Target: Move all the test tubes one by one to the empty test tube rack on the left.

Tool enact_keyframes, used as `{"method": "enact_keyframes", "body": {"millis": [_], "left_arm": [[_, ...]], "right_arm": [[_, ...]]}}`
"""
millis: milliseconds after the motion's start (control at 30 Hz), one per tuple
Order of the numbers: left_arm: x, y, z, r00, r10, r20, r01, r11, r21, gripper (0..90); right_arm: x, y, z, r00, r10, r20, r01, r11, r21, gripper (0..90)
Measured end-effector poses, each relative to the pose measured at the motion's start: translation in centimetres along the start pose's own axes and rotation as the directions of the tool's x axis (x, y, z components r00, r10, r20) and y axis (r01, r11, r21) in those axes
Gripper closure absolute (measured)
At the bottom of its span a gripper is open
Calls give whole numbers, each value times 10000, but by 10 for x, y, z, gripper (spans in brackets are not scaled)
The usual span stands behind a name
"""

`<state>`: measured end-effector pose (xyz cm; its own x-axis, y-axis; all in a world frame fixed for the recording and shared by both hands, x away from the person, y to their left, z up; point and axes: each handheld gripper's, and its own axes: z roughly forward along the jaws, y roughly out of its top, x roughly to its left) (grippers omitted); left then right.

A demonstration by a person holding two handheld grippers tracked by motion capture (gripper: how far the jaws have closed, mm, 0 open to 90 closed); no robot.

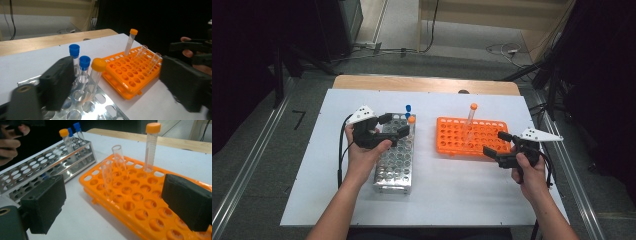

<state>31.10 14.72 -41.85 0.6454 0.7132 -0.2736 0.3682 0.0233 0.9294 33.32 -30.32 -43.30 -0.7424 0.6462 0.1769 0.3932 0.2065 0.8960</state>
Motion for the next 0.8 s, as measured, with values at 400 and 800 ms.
{"method": "enact_keyframes", "body": {"millis": [400,800], "left_arm": [[-6,-13,-10,9990,190,395,-185,9997,-127,0],[-10,-15,-11,9983,300,507,-303,9995,64,0]], "right_arm": [[-27,18,43,9868,615,1498,-669,9973,312,292],[-39,23,84,9743,907,2062,-1147,9875,1077,607]]}}
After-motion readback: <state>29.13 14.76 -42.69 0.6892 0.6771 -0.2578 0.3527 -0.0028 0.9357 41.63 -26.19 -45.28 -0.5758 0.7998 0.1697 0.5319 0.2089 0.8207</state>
